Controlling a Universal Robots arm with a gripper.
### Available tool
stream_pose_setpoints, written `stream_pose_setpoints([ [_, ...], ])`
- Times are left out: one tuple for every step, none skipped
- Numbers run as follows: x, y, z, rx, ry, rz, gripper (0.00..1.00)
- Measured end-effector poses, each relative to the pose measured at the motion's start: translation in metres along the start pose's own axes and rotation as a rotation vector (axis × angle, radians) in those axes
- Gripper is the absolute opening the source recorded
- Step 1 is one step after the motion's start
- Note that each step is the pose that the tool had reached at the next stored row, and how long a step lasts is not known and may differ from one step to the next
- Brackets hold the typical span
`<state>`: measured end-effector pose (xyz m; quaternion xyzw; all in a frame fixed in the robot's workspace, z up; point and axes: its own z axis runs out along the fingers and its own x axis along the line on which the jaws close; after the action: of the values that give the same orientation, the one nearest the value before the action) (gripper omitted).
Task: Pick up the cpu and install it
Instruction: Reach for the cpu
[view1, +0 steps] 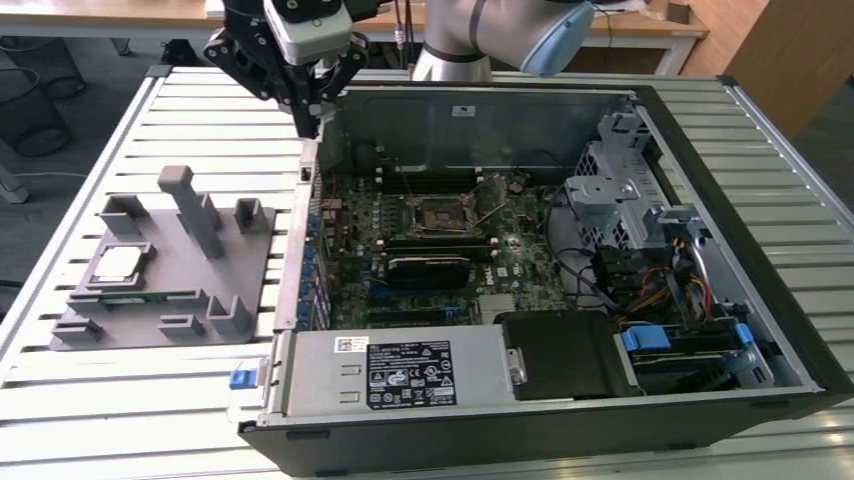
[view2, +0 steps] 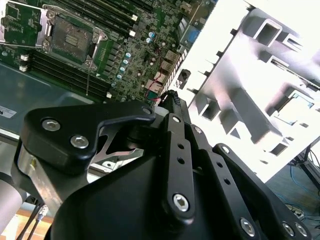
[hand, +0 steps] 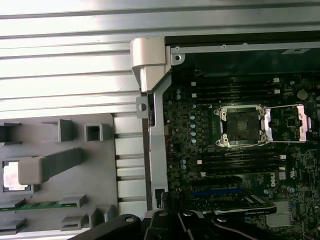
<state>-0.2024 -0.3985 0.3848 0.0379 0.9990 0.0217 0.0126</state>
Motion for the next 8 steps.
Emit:
stream_pose_setpoints([
  [0.0009, -0.0001, 0.0001, 0.0, 0.0, 0.0, 0.11],
  [0.0018, -0.0001, 0.0001, 0.0, 0.0, 0.0, 0.11],
  [0.0028, -0.0002, 0.0002, -0.0001, 0.0001, 0.0, 0.11],
  [0.0038, -0.0003, 0.0002, 0.0, 0.0001, 0.0, 0.11],
  [0.0048, -0.0004, 0.0003, 0.0, 0.0001, 0.0, 0.11],
  [0.0059, -0.0004, 0.0003, 0.0, 0.0001, 0.0, 0.11],
  [0.0069, -0.0005, 0.0004, 0.0, 0.0002, 0.0, 0.11],
  [0.0077, -0.0006, 0.0004, 0.0, 0.0002, 0.0, 0.11],
])
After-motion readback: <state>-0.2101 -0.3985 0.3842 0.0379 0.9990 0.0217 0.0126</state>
